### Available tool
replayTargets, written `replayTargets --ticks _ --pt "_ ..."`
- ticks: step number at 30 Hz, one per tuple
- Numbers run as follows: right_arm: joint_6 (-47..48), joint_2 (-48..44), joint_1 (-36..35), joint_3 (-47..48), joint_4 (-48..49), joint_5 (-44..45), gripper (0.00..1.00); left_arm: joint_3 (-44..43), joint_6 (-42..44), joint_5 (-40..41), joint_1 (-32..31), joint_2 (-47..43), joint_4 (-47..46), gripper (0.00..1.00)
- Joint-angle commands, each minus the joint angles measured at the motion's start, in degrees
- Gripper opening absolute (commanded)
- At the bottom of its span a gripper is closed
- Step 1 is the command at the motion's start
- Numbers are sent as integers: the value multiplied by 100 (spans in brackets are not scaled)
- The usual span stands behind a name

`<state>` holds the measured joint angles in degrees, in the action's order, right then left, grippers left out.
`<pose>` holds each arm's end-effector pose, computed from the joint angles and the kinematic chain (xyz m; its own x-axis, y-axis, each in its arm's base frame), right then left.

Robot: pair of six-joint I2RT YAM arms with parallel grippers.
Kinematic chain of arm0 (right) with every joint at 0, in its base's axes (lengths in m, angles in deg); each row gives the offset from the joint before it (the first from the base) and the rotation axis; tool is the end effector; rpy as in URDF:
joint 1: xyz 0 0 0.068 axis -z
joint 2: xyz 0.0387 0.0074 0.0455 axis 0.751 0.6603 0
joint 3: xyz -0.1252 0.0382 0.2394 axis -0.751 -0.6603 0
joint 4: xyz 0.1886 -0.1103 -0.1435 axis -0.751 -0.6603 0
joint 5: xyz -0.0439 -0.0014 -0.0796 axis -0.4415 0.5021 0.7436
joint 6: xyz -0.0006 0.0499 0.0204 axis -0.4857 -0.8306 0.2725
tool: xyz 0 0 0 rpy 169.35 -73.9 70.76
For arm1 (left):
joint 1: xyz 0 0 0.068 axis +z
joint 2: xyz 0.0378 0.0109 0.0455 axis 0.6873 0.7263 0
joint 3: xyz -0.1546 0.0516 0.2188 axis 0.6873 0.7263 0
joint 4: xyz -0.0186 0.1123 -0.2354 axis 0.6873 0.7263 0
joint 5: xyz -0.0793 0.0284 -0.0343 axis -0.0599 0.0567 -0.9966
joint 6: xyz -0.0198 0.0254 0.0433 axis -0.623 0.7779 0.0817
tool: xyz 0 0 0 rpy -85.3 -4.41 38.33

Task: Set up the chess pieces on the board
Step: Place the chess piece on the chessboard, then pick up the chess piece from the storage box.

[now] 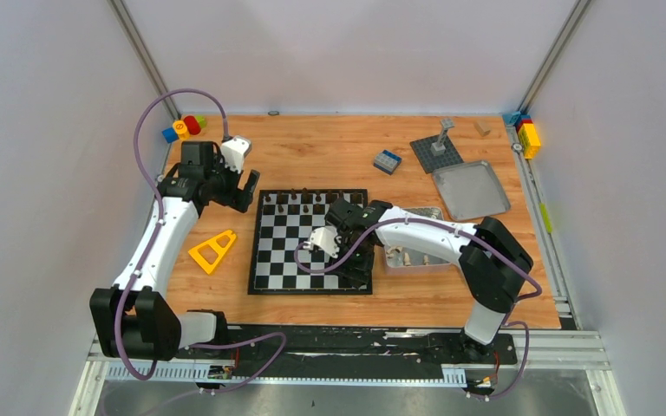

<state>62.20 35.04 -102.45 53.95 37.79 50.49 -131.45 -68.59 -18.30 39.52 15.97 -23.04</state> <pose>0.1845 0.2680 0.1978 -0.1762 -0.9520 -0.2505 -0.9758 0.1355 0.1714 0.2641 -0.0245 0.3052 -0.6371 0.3207 -0.7009 0.3868 0.9196 0.0692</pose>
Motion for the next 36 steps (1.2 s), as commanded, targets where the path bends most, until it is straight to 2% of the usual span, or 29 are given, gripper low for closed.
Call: replayTargets --ticks 1,3,5,12,18,22,27,36 --pt "-16 -224 -27 116 31 179 60 18 -53 15 -25 -163 -197 100" --pt "-56 -405 59 125 51 141 69 15 -59 15 -29 -162 -197 100" --pt "-131 -627 289 185 62 -127 71 13 -56 15 -29 -160 -197 100" --pt "-271 -1419 1747 204 128 -727 70 33 -44 26 -24 -195 -205 100" --pt "131 -1353 2711 -65 130 186 66 19 -43 -46 -25 -190 -206 100" --pt "441 -1053 3196 -192 157 497 65 19 -43 -89 -29 -190 -191 100" --pt "692 -644 3579 -309 251 711 65 4 -51 -98 -27 -201 -166 100" --pt "934 -514 3730 -759 343 891 63 -3 -44 -91 -30 -203 -144 100"
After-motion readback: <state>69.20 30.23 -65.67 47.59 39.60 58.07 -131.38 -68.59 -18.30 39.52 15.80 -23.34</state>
